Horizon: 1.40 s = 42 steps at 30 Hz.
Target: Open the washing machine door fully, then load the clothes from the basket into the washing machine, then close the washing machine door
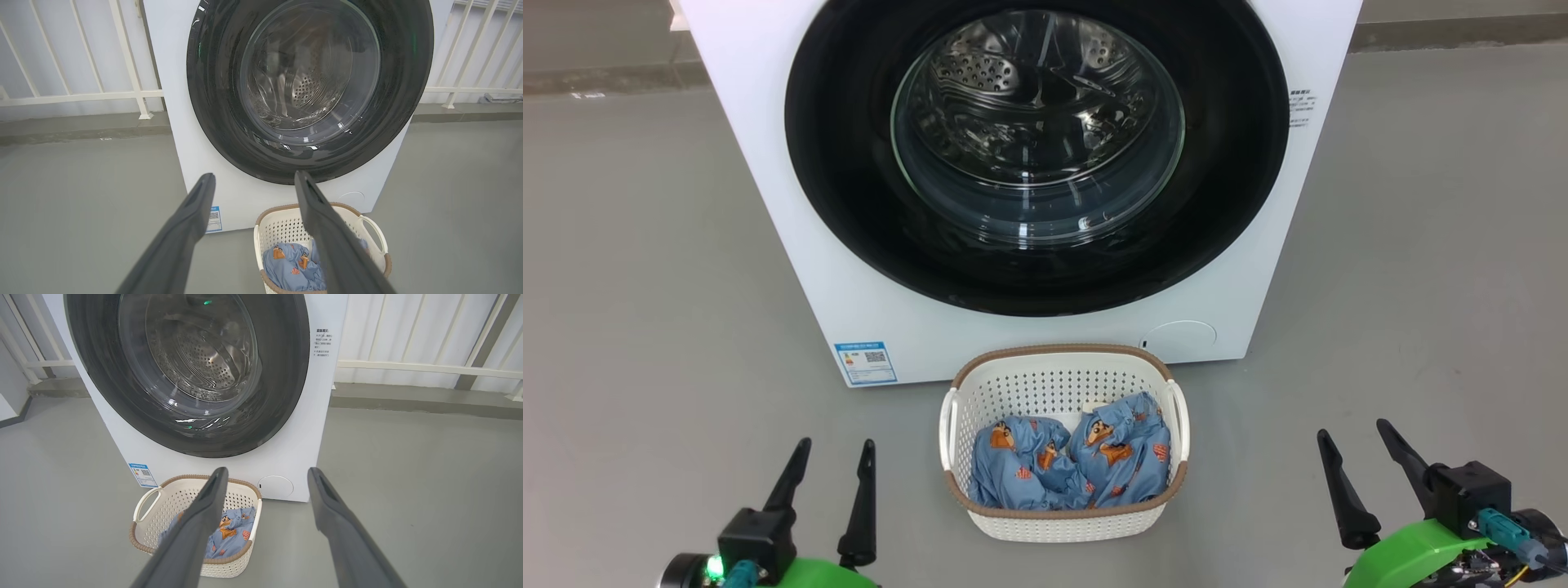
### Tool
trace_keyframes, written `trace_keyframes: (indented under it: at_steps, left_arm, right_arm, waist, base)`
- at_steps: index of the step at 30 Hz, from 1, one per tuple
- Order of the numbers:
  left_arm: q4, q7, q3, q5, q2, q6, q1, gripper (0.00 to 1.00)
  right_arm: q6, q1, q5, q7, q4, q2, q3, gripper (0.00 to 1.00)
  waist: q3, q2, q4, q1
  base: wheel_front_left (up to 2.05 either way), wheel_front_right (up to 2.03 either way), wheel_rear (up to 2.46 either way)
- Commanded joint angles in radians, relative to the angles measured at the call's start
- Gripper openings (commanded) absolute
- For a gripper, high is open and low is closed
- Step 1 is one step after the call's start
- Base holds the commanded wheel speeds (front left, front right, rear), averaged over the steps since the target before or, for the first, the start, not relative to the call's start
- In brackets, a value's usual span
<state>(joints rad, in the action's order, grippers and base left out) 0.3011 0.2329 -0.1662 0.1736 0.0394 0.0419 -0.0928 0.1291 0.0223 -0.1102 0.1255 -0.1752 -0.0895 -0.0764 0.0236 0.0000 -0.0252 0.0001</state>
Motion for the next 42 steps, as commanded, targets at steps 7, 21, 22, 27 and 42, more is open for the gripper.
trace_keyframes:
  at_steps: [7, 21, 22, 27, 42]
  left_arm:
    - [-0.011, 0.029, 0.019, -0.071, 0.019, -0.016, -0.052, 1.00]
    - [0.005, 0.029, 0.028, -0.056, 0.016, -0.023, -0.053, 1.00]
    - [0.006, 0.029, 0.028, -0.056, 0.016, -0.024, -0.053, 1.00]
    - [0.008, 0.029, 0.028, -0.057, 0.016, -0.026, -0.054, 1.00]
    - [0.012, 0.029, 0.030, -0.066, 0.016, -0.025, -0.059, 1.00]
  right_arm:
    - [0.002, 0.021, 0.070, 0.020, 0.042, -0.016, 0.031, 1.00]
    - [0.002, 0.016, 0.054, 0.024, 0.045, -0.012, 0.028, 1.00]
    - [0.002, 0.016, 0.053, 0.024, 0.046, -0.012, 0.028, 1.00]
    - [0.002, 0.016, 0.049, 0.025, 0.047, -0.014, 0.031, 1.00]
    - [0.002, 0.020, 0.043, 0.024, 0.046, -0.016, 0.029, 1.00]
  waist:
    - [-0.003, 0.0000, -0.002, 0.0000]
    - [-0.001, 0.0000, -0.004, 0.0000]
    - [-0.001, 0.0000, -0.005, 0.0000]
    - [-0.002, 0.0000, -0.005, 0.0000]
    - [-0.006, 0.0000, -0.002, 0.0000]
  base:
    - [0.00, 0.00, 0.00]
    - [0.00, 0.00, 0.00]
    - [0.00, 0.00, 0.00]
    - [0.00, 0.00, 0.00]
    - [0.52, 0.52, -1.05]
